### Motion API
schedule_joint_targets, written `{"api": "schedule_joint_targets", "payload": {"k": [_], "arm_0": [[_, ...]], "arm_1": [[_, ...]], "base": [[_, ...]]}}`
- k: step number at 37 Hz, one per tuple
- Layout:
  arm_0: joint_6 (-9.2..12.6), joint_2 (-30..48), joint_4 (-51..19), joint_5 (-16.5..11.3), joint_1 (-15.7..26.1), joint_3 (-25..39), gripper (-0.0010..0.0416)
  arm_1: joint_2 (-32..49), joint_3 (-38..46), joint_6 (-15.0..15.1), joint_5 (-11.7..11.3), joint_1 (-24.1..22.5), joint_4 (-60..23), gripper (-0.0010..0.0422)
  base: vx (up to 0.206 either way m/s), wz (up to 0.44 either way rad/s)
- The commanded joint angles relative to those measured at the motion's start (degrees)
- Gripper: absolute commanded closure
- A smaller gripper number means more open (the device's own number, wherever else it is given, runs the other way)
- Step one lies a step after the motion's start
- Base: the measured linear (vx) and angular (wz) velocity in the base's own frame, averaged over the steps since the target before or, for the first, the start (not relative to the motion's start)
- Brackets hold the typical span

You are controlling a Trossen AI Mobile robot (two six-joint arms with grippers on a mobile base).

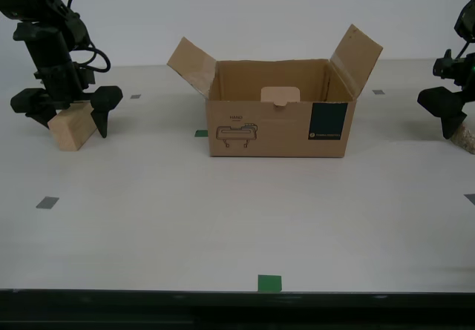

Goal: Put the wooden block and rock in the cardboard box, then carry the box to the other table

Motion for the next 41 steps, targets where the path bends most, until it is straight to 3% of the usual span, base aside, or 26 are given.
{"api": "schedule_joint_targets", "payload": {"k": [1,16,23,41], "arm_0": [[-0.2,0.0,0.4,0.2,0.0,-0.4,0.0093],[-0.4,0.0,3.9,0.2,0.0,-3.9,0.0102],[-0.4,0.0,4.1,0.2,0.0,-3.8,0.0114],[-0.3,0.0,4.1,0.2,0.1,-3.8,0.0111]], "arm_1": [[0.0,0.0,0.1,0.0,0.0,0.0,0.0014],[0.0,0.0,0.2,0.0,0.0,0.0,0.0014],[0.0,0.0,2.8,0.0,-0.1,0.0,0.0014],[0.0,0.0,2.3,0.0,-0.1,-0.1,0.0017]], "base": [[0.000,0.000],[0.000,0.000],[0.000,0.000],[0.000,0.000]]}}
